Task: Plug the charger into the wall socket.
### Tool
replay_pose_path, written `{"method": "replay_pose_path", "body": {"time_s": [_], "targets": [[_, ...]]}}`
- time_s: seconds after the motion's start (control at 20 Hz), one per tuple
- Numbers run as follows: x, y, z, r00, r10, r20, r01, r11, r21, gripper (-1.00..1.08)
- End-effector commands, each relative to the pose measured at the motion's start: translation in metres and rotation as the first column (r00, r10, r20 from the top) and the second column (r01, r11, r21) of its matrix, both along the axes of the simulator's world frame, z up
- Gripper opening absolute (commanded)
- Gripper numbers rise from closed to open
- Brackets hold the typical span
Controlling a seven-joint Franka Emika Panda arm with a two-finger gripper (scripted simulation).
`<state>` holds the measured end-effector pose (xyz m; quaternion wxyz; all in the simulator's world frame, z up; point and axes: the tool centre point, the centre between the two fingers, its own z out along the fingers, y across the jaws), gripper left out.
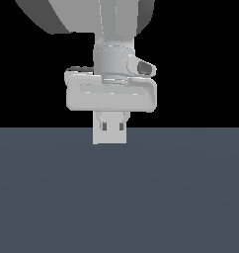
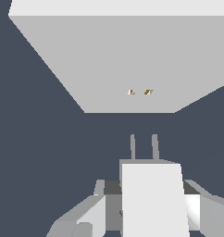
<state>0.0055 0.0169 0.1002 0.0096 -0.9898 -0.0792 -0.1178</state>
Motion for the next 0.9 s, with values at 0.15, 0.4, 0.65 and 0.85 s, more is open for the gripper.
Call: {"method": "replay_pose_path", "body": {"time_s": [0.15,0.4,0.65,0.85], "targets": [[0.014,0.002,0.0,1.0,0.0,0.0,0.0,1.0,0.0,-1.0],[0.033,0.006,0.0,1.0,0.0,0.0,0.0,1.0,-0.001,-1.0],[0.044,0.007,0.0,1.0,0.0,0.0,0.0,1.0,-0.001,-1.0],[0.046,0.008,0.0,1.0,0.0,0.0,0.0,1.0,-0.001,-1.0]]}}
